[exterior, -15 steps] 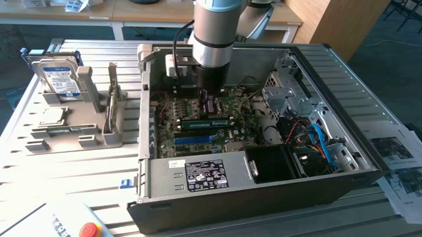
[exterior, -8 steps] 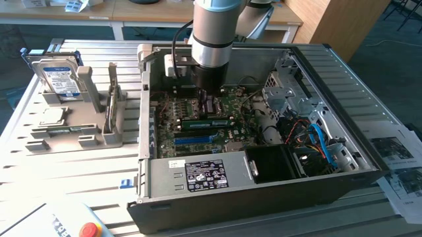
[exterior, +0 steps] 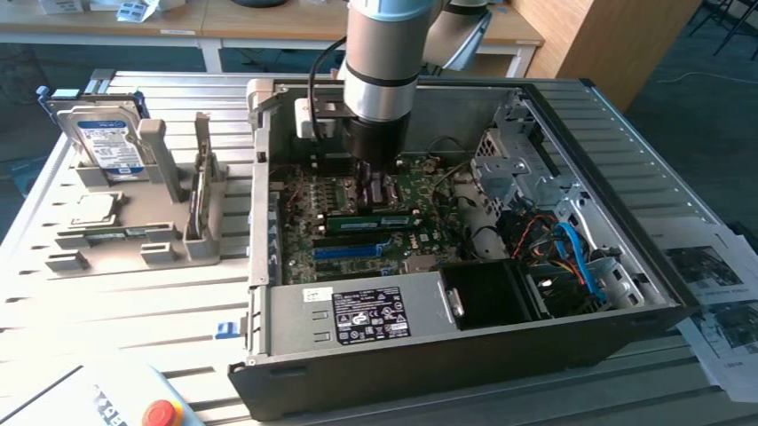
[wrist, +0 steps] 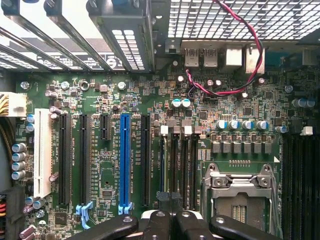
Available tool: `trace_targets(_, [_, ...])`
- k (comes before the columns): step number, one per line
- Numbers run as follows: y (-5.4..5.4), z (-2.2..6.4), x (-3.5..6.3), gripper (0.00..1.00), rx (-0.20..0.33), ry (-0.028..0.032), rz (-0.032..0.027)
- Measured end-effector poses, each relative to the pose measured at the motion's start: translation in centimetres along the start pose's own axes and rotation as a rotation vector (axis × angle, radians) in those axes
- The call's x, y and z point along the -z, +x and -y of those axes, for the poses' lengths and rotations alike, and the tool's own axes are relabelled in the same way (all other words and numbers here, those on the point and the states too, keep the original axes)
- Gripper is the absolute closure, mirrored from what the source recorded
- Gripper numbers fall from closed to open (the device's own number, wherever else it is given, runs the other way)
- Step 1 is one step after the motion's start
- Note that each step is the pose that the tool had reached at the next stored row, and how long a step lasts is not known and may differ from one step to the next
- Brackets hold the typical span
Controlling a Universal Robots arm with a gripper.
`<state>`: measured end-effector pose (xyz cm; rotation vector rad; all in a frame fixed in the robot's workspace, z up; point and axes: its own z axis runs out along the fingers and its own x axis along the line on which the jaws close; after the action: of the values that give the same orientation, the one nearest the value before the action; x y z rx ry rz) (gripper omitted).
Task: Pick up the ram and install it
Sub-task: 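Press down the ram until it locks into place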
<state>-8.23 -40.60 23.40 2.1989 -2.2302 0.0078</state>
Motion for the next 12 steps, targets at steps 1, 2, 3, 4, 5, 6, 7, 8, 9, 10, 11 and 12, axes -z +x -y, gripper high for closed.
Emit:
trace_targets(1, [0.0,-0.01,-0.01,0.9,0.0,0.0,0.0])
trace_targets(2, [0.0,-0.01,-0.03,0.9,0.0,0.0,0.0])
trace_targets(3, [0.0,-0.01,-0.05,0.9,0.0,0.0,0.0])
trace_targets(4, [0.0,-0.02,-0.07,0.9,0.0,0.0,0.0])
trace_targets(5, [0.0,-0.02,-0.1,0.9,0.0,0.0,0.0])
trace_targets(6, [0.0,-0.03,-0.13,0.9,0.0,0.0,0.0])
trace_targets(7, [0.0,-0.04,-0.15,0.9,0.0,0.0,0.0])
trace_targets(8, [0.0,-0.05,-0.18,0.9,0.0,0.0,0.0])
trace_targets(9, [0.0,-0.05,-0.18,0.9,0.0,-0.0001,-0.0001])
trace_targets(10, [0.0,-0.05,-0.18,0.9,0.0,0.0,-0.0001])
trace_targets(11, [0.0,-0.05,-0.18,0.9,0.0,0.0,-0.0001])
trace_targets(12, [0.0,-0.05,-0.19,0.9,0.0,0.0,0.0])
